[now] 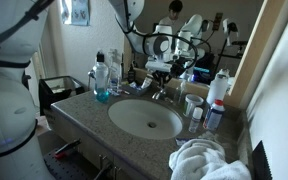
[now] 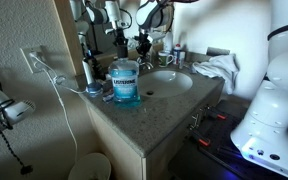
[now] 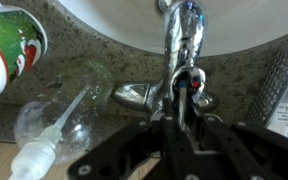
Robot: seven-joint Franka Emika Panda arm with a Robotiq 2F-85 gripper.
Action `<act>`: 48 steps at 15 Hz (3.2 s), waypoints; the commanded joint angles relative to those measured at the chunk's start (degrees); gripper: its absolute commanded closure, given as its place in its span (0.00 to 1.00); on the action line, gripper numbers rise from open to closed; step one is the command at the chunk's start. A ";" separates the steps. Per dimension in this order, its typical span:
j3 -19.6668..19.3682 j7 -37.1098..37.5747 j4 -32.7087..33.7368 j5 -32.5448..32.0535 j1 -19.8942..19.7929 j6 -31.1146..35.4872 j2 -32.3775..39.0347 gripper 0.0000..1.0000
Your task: Open the tap and then close it
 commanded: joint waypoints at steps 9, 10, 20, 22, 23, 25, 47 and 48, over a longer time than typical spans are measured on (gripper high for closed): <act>-3.07 1.27 -7.79 -5.04 0.51 -5.70 -5.86 0.95; -3.09 1.29 -7.72 -5.08 0.53 -5.74 -5.83 0.95; -1.06 1.88 0.07 -2.10 1.30 -0.13 -0.01 0.81; -1.06 1.88 0.06 -2.10 1.31 -0.13 -0.01 0.81; -1.06 1.88 0.06 -2.10 1.31 -0.13 -0.01 0.81; -1.07 1.88 0.06 -2.10 1.30 -0.13 -0.01 0.81; -1.79 3.69 0.82 -2.97 1.95 -0.03 0.75 0.43; -1.93 3.78 0.87 -3.03 1.95 -0.03 0.82 0.35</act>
